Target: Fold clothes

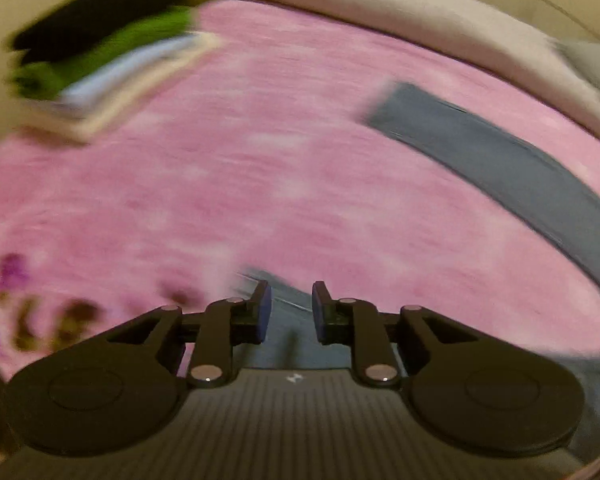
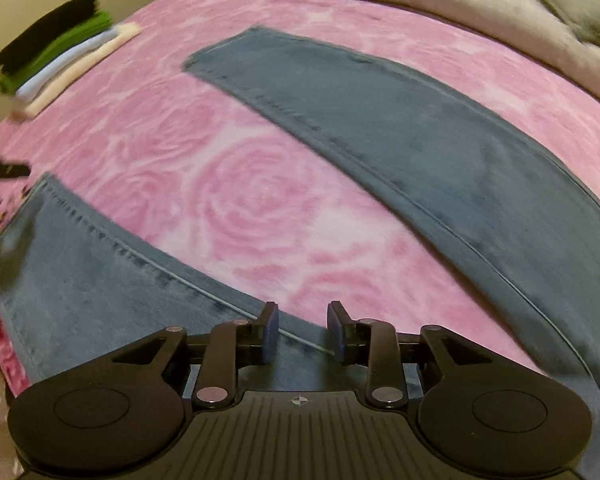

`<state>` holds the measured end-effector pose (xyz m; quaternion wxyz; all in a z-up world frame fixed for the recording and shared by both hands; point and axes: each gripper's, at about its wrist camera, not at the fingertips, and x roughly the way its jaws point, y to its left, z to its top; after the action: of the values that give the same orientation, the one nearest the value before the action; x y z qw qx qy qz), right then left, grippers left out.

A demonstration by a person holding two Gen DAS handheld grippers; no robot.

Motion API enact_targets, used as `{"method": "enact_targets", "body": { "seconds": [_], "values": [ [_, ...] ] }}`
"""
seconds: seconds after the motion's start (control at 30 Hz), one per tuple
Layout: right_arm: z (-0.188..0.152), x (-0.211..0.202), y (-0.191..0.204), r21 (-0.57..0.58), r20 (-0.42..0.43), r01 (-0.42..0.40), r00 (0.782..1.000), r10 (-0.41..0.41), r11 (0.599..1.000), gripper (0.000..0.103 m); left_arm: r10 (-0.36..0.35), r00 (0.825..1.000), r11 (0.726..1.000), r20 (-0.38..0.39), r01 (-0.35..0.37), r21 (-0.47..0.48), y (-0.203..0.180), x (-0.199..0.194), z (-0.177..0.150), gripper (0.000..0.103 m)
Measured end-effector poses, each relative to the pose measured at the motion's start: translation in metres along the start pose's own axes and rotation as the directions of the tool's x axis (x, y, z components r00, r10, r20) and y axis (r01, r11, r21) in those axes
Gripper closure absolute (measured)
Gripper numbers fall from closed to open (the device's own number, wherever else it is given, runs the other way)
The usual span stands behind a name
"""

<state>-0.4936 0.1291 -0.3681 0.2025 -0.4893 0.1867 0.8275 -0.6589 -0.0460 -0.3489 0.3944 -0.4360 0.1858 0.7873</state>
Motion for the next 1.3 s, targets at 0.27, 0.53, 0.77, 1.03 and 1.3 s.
{"method": "enact_targets", "body": {
  "seconds": [0.27,0.53,0.77,1.03,1.3],
  "values": [
    [-0.049,-0.01,-0.024,0.125,-0.058,0.144,0.989,-0.138,0.982,0.072,-0.305,0.945,0.899,-0.119,0.326,0.291,-0.138,0.023,-0.051,0.087],
    [-0.112,-0.045,-0.038,0.241,-0.115,0.244,0.968,-0.222,0.939,0.067,-0.119,0.991,0.961,-0.057,0.129,0.244,-0.058,0.025,-0.065,0.1],
    [-0.182,-0.098,-0.091,0.44,-0.198,0.399,0.917,-0.347,0.804,0.064,0.117,0.99,0.992,-0.079,-0.112,0.065,0.043,0.013,-0.046,0.1],
    [-0.222,-0.13,-0.108,0.478,-0.179,0.415,0.909,-0.376,0.774,0.064,0.204,0.968,0.978,-0.146,-0.196,0.068,0.004,-0.006,-0.074,0.083],
    [-0.259,-0.173,-0.112,0.54,-0.327,0.458,0.887,-0.325,0.706,0.06,0.181,0.944,0.982,-0.275,-0.157,0.107,-0.056,-0.09,-0.099,0.082]
  ]
}}
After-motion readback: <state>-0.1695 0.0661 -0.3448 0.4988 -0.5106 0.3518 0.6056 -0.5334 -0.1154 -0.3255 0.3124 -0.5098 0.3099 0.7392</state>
